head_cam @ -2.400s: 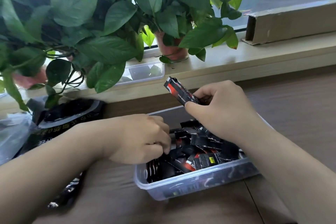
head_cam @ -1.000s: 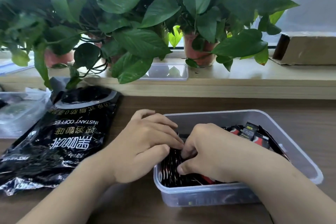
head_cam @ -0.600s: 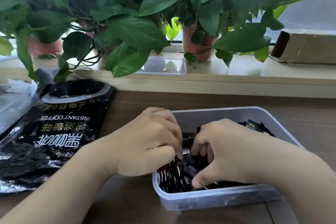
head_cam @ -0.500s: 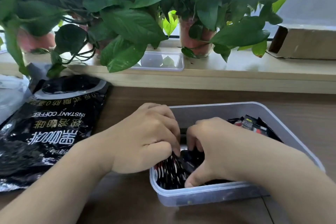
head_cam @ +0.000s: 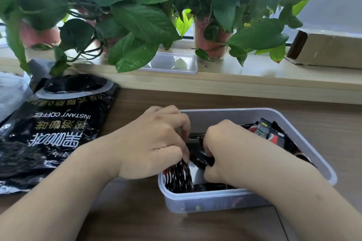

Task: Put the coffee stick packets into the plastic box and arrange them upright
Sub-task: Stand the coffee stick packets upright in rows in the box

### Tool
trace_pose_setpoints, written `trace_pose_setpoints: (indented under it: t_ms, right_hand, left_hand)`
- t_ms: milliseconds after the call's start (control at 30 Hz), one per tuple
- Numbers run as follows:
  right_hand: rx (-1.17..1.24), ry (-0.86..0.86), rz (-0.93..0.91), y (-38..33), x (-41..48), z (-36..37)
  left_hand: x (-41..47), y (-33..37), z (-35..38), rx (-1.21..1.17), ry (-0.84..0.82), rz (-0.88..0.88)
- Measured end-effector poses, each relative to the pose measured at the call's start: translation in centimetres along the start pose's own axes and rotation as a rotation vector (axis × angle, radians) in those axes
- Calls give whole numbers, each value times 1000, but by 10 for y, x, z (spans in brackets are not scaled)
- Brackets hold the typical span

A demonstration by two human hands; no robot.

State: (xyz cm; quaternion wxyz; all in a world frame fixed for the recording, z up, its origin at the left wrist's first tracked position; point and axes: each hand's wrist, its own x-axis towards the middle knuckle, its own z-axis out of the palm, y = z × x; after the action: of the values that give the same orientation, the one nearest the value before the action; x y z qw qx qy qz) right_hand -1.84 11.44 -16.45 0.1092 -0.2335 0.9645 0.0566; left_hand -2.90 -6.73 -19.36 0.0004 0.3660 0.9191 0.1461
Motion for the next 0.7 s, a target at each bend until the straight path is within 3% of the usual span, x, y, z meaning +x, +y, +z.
trace_pose_setpoints:
  t_ms: [200,333,567,700]
  right_hand:
    - [-23,89,-11,0,-5,-7]
    - [24,273,-34,10,-18,-15]
    - [203,558,21,29,-37,-26]
    - [435,537,63,39,-44,-30]
  left_hand:
    - [-1,2,0,20,9,-12]
    - [-1,1,0,46,8,-8]
    - [-2,4,-3,51,-19,-18]
    - [-1,9,-8,56,-83,-61]
